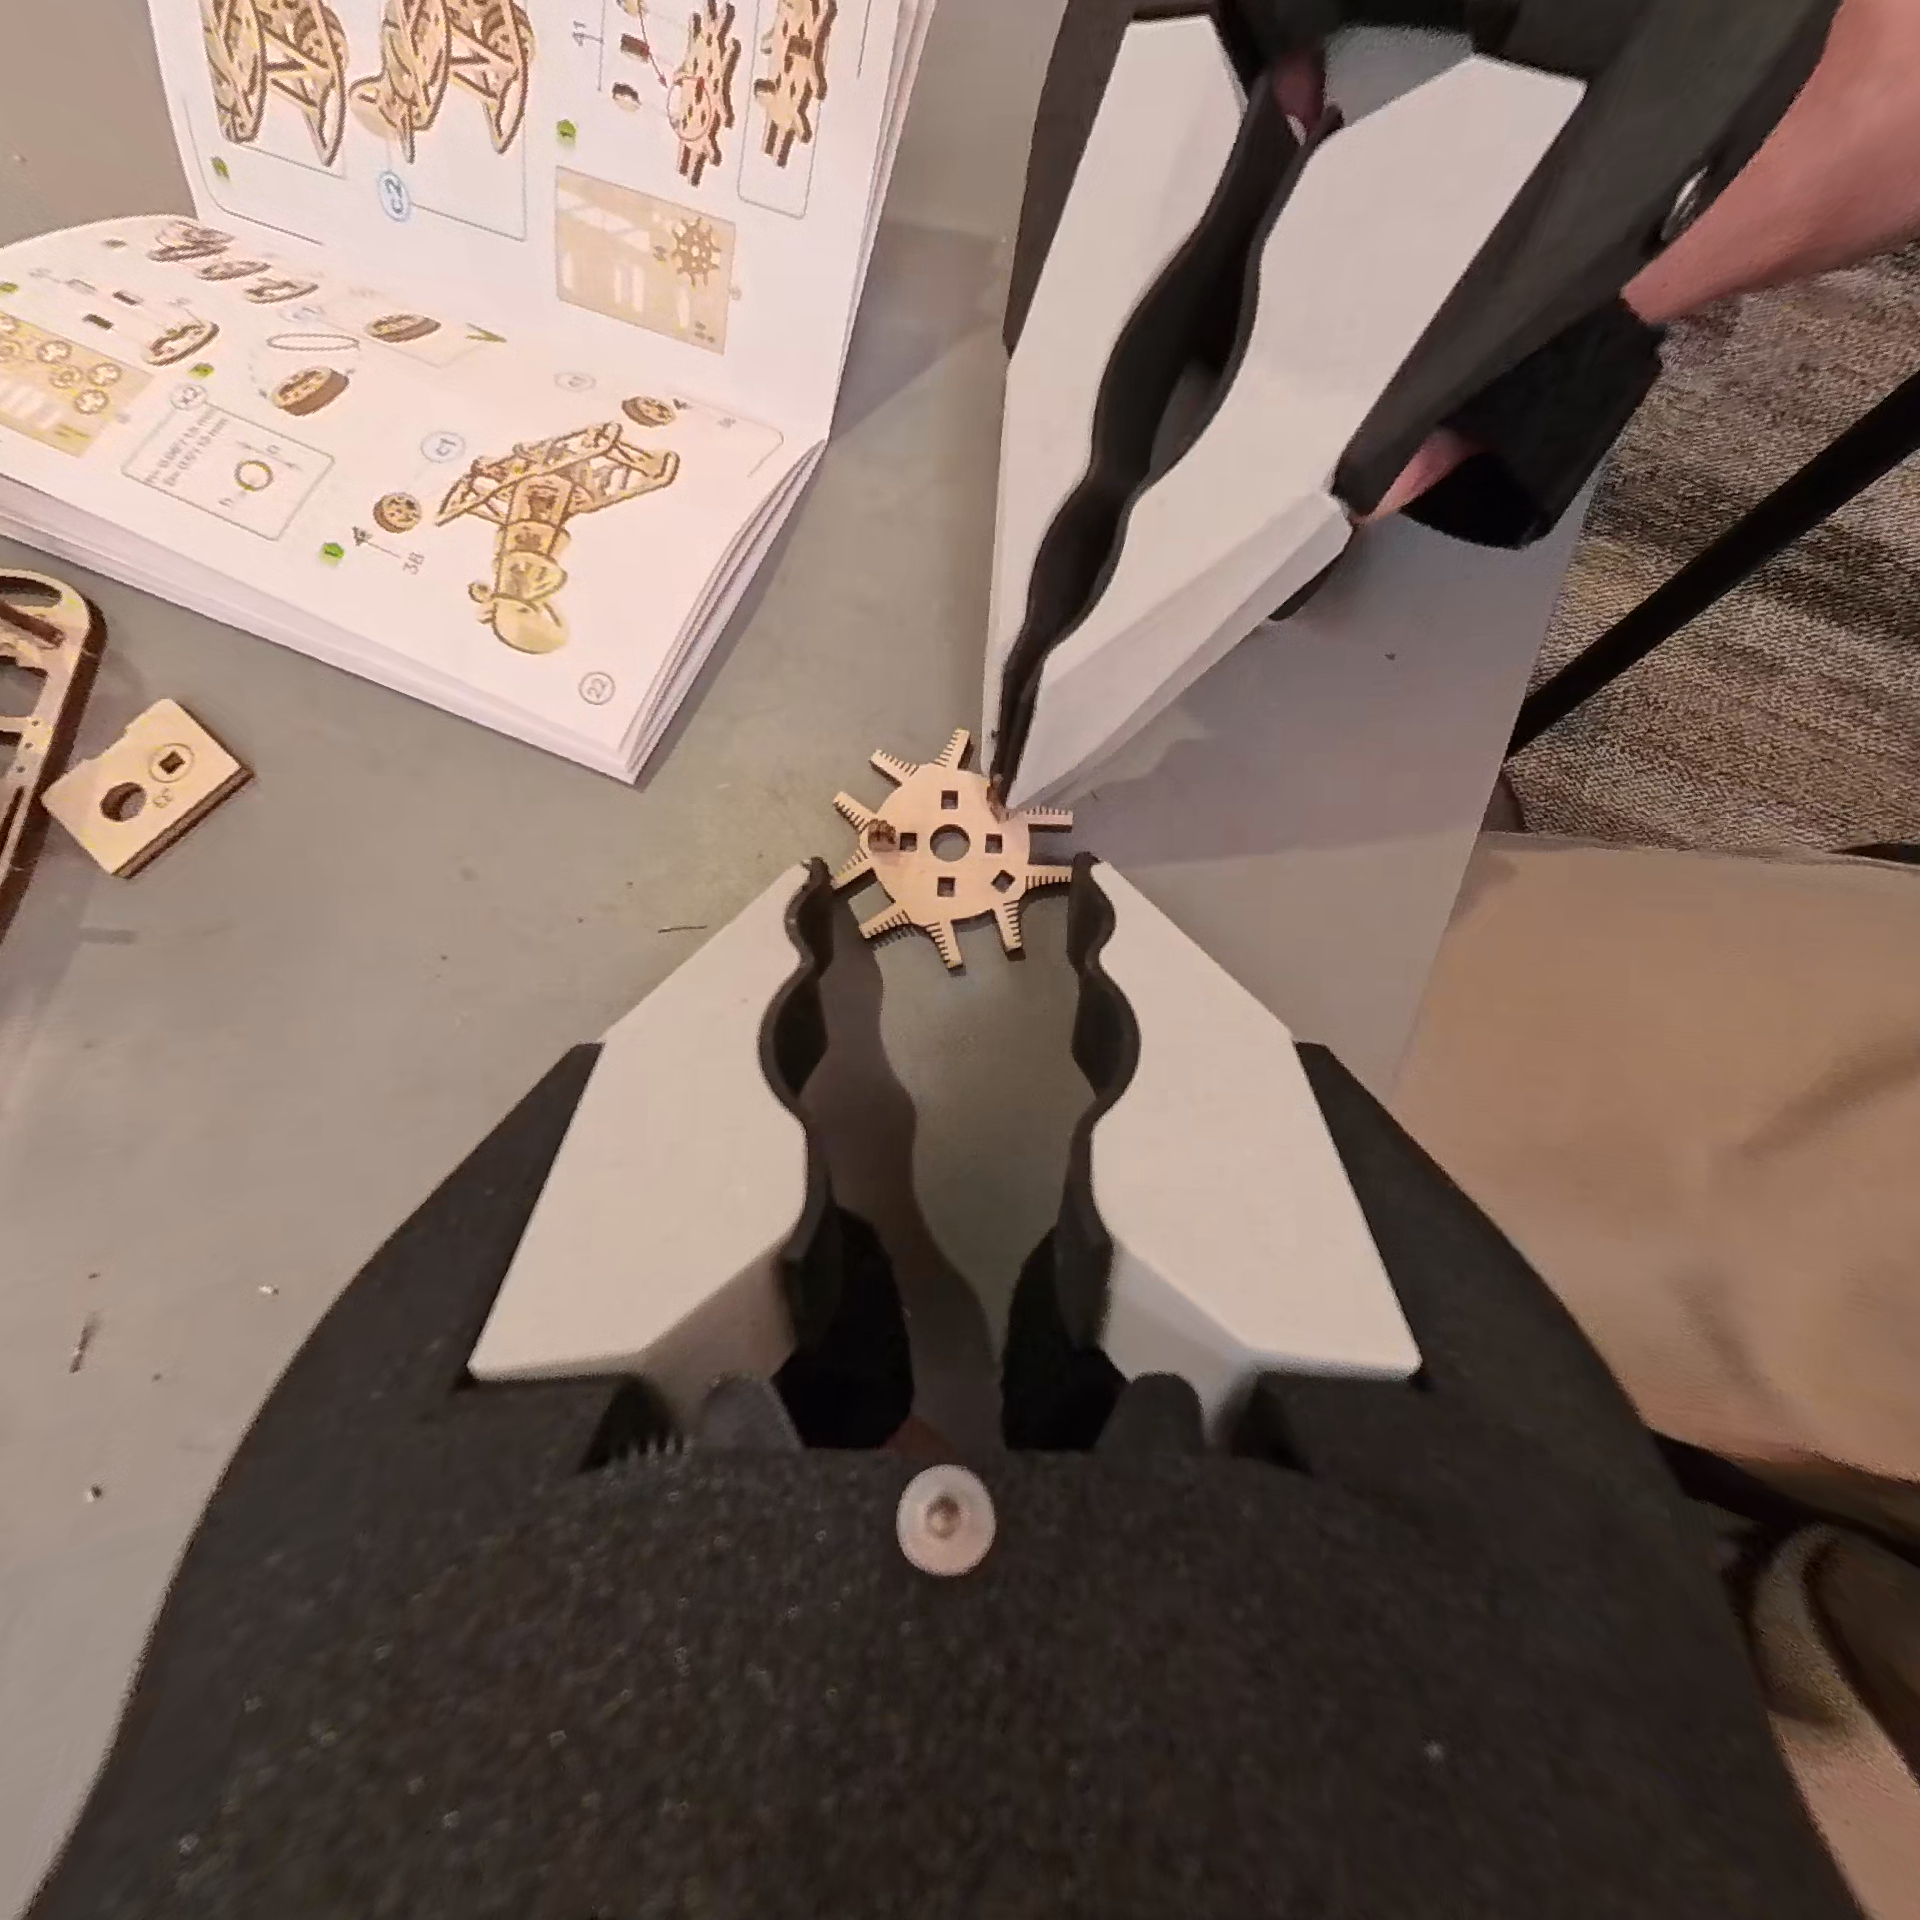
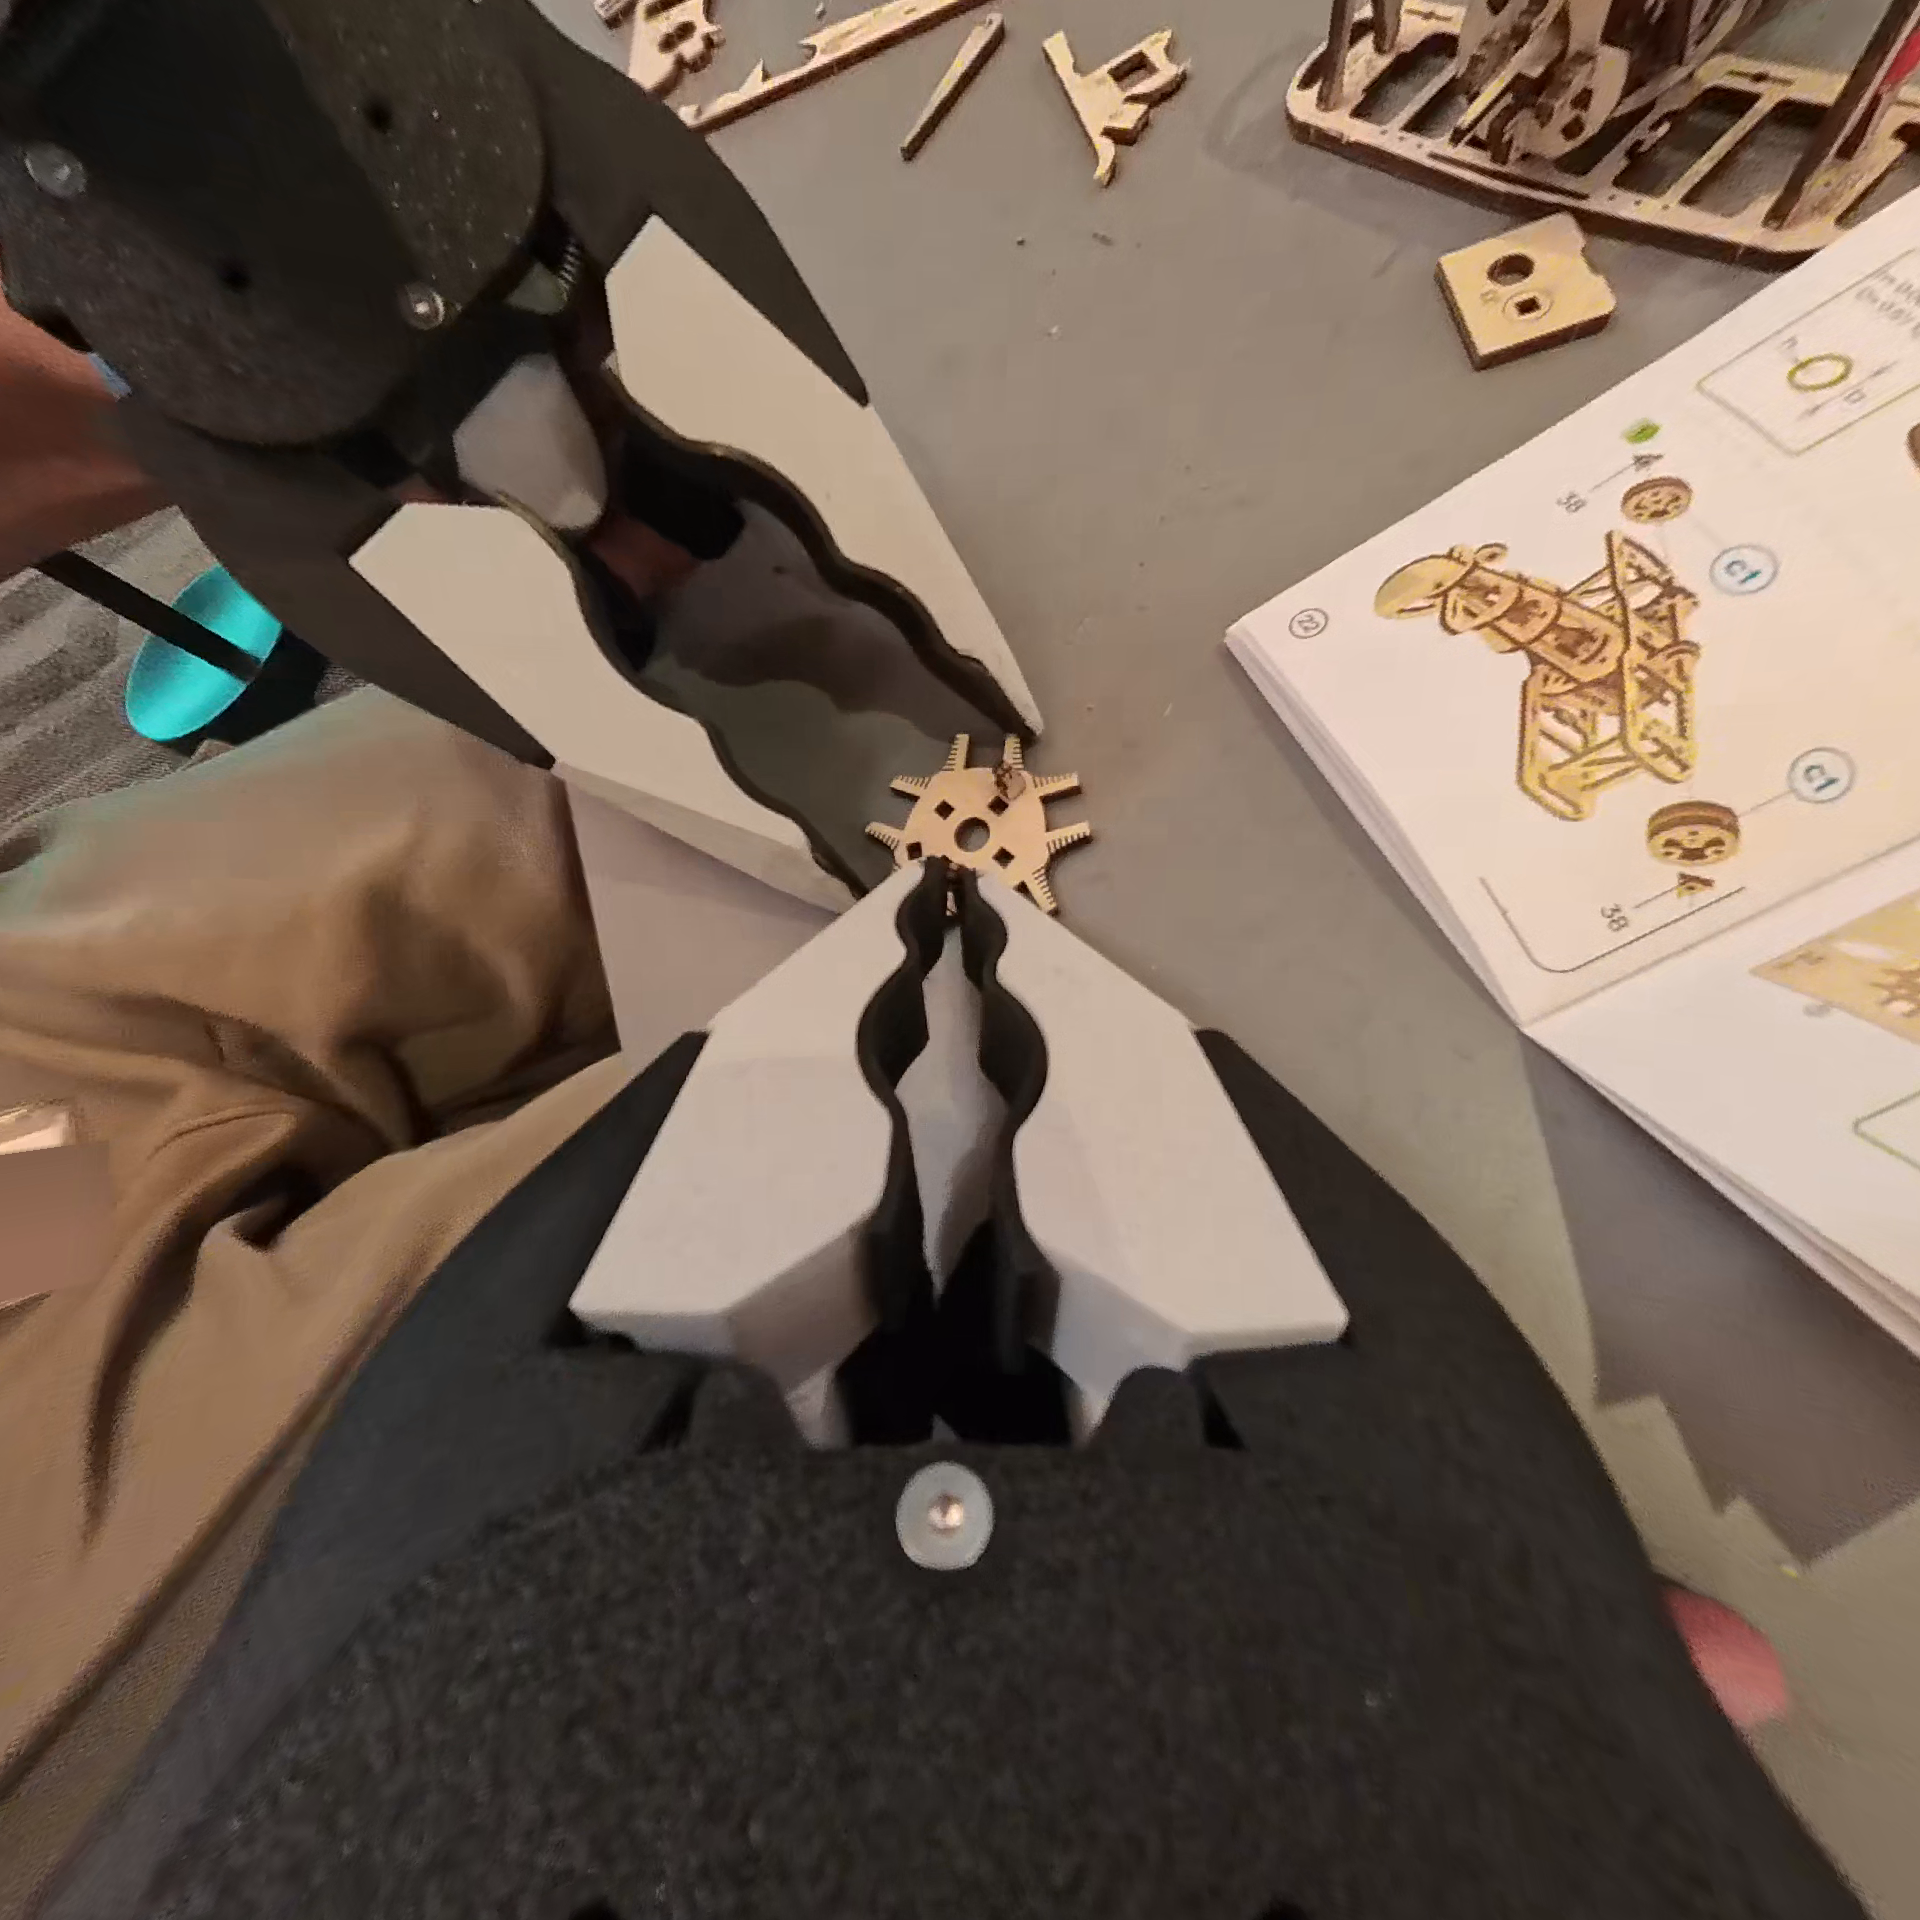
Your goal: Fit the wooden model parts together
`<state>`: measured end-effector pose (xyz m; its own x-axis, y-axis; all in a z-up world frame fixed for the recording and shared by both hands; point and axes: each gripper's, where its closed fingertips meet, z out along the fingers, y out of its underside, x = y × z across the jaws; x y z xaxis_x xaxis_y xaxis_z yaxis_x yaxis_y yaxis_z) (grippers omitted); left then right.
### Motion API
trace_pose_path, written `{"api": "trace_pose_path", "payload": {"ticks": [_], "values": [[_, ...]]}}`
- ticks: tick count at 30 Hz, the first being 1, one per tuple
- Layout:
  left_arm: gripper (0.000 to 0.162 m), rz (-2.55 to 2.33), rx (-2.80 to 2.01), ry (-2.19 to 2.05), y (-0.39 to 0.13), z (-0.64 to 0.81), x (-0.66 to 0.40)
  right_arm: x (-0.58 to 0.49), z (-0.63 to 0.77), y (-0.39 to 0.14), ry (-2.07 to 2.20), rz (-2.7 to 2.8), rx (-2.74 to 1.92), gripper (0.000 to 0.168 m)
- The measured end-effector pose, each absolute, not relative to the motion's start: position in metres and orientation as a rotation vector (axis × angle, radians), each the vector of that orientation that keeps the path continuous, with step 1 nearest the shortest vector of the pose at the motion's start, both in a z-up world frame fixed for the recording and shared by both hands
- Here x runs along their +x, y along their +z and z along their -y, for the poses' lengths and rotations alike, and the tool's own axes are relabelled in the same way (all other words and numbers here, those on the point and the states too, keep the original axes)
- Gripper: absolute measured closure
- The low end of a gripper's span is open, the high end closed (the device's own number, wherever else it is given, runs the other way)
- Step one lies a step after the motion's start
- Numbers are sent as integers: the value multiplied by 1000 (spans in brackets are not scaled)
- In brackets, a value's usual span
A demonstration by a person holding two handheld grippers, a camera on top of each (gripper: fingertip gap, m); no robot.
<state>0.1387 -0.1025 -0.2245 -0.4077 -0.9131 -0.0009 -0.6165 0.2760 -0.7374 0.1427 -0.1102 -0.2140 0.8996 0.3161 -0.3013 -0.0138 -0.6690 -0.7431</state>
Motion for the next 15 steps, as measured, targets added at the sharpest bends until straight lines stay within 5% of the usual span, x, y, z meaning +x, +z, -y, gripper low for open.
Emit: {"api": "trace_pose_path", "payload": {"ticks": [15], "values": [[118, -2119, -1384, -932, -224, 102, 139, 142, 110, -215, 356, 341, -2236, 167]]}}
